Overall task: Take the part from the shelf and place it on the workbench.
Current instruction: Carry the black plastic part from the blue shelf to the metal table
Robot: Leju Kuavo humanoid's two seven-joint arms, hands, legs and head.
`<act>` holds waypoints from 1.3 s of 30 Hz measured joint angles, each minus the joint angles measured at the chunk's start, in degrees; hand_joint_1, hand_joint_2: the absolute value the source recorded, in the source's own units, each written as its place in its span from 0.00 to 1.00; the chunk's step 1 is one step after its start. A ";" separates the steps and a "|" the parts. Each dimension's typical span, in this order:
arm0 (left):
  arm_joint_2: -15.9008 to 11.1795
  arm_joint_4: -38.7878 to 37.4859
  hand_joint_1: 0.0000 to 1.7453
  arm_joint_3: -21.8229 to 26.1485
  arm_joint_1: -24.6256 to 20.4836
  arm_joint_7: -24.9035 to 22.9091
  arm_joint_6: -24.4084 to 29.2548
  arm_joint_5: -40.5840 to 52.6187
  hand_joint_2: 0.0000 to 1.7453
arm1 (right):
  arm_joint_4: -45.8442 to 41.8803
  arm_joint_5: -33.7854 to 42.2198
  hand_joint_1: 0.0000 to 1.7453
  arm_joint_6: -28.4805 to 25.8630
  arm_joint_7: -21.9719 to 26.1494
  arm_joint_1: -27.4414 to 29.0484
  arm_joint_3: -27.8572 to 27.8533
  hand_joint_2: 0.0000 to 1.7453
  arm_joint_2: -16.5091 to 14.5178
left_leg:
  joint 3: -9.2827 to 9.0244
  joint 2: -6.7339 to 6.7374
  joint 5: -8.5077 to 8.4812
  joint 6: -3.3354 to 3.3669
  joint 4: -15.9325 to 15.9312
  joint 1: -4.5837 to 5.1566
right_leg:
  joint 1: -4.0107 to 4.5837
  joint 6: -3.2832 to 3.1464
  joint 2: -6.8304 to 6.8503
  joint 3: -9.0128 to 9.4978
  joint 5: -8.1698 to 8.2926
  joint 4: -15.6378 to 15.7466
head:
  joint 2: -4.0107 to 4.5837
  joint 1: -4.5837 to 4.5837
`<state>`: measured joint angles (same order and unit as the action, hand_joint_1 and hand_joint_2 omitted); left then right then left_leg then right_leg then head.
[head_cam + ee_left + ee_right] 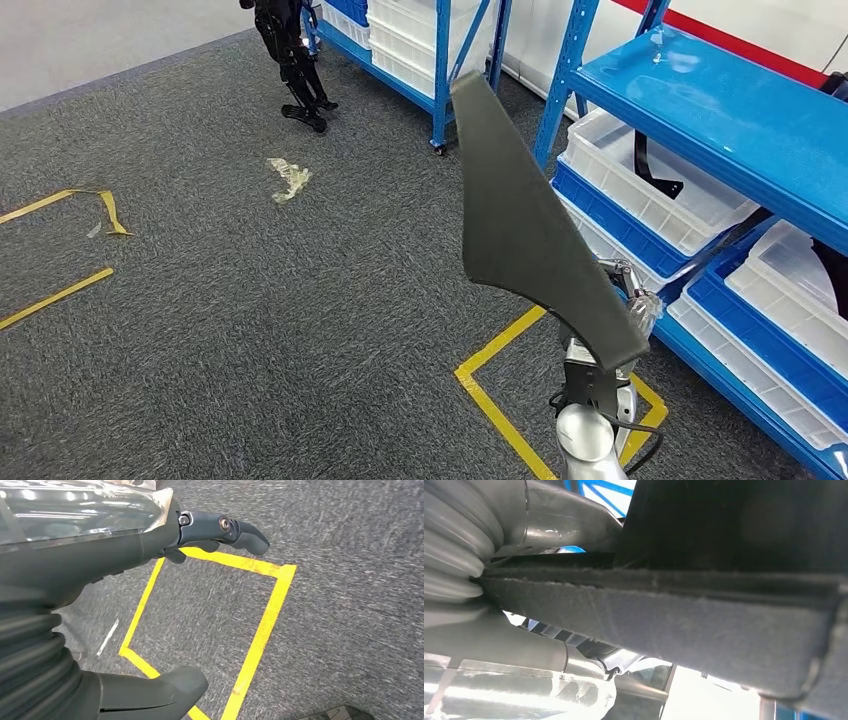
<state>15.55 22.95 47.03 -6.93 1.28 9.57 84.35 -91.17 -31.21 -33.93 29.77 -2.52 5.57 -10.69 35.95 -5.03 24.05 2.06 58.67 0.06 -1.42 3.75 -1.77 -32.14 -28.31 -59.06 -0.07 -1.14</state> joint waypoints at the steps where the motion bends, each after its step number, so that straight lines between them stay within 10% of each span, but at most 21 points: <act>1: -0.03 0.00 0.00 0.01 0.04 0.00 0.00 0.00 1.00 | 0.04 0.02 1.00 0.01 0.03 -0.02 -0.01 1.00 -0.01 | 0.15 -0.25 -0.09 -0.34 0.01 0.05 | 0.13 -0.46 -0.05 0.15 0.13 0.35 | 0.00 0.02; 5: -0.20 -0.02 0.00 0.04 0.14 0.01 0.00 0.00 1.00 | 0.09 0.01 1.00 0.06 0.07 -0.21 0.01 1.00 -0.18 | 1.50 1.82 1.38 -1.33 2.23 -0.17 | -0.11 -2.03 1.22 0.28 0.64 0.54 | 0.01 0.23; 10: -0.24 -0.04 0.00 0.07 0.13 0.01 0.00 0.01 1.00 | 0.14 -0.01 1.00 0.07 0.08 -0.11 -0.07 1.00 -0.24 | 8.05 4.82 7.03 -1.95 16.15 -0.32 | 0.27 -2.85 3.67 0.31 0.49 0.56 | 0.01 0.43; 15: -0.29 -0.04 0.00 0.11 -0.01 0.01 0.01 0.02 1.00 | 0.15 -0.01 1.00 -0.03 0.11 -0.15 -0.10 1.00 -0.23 | 0.05 7.54 1.42 -0.86 1.55 0.21 | 0.86 -2.54 5.52 0.45 0.17 0.52 | 0.01 0.38; 19: -0.29 -0.04 0.00 0.16 0.07 0.00 0.04 0.02 1.00 | 0.15 -0.03 1.00 -0.07 0.13 -0.09 -0.16 1.00 -0.25 | -0.48 6.27 1.09 0.38 0.10 0.66 | 1.17 -1.67 6.50 0.40 -0.34 0.30 | 0.01 0.28; 25: -0.17 -0.08 0.00 0.25 -0.13 -0.07 0.21 0.02 1.00 | 0.43 0.08 1.00 -0.19 0.27 0.09 -0.19 1.00 -0.04 | -0.68 3.20 0.57 1.50 -0.42 0.26 | 0.83 -1.68 2.06 -7.80 -6.58 -16.20 | 0.00 0.15; 30: -0.17 -0.11 0.00 0.38 -0.11 -0.08 0.32 0.00 1.00 | 0.60 0.18 1.00 -0.19 0.40 -0.03 -0.21 1.00 -0.01 | -0.89 0.45 0.62 0.82 -0.14 0.25 | 0.28 -0.14 0.21 -0.62 0.08 -0.71 | 0.01 0.17; 35: -0.26 -0.14 0.00 0.46 0.04 -0.08 0.35 0.00 1.00 | 0.66 0.17 1.00 -0.19 0.45 -0.22 -0.17 1.00 -0.13 | 0.14 0.98 1.49 -0.59 1.28 0.26 | 0.14 -2.10 1.25 0.10 0.88 0.71 | 0.01 0.37; 39: -0.24 -0.17 0.00 0.46 -0.09 -0.08 0.31 0.01 1.00 | 0.66 0.17 1.00 -0.23 0.45 -0.20 -0.17 1.00 -0.22 | 6.30 4.39 7.83 -1.54 14.20 -0.21 | 0.39 -3.24 3.06 0.14 0.78 0.78 | 0.01 0.72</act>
<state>15.31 22.77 47.50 -7.01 1.20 9.88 84.36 -90.51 -31.04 -34.16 30.23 -2.71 5.40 -10.91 42.24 -0.64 31.88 0.52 72.87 -0.15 -1.03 0.51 1.29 -32.00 -27.53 -58.29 -0.06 -0.42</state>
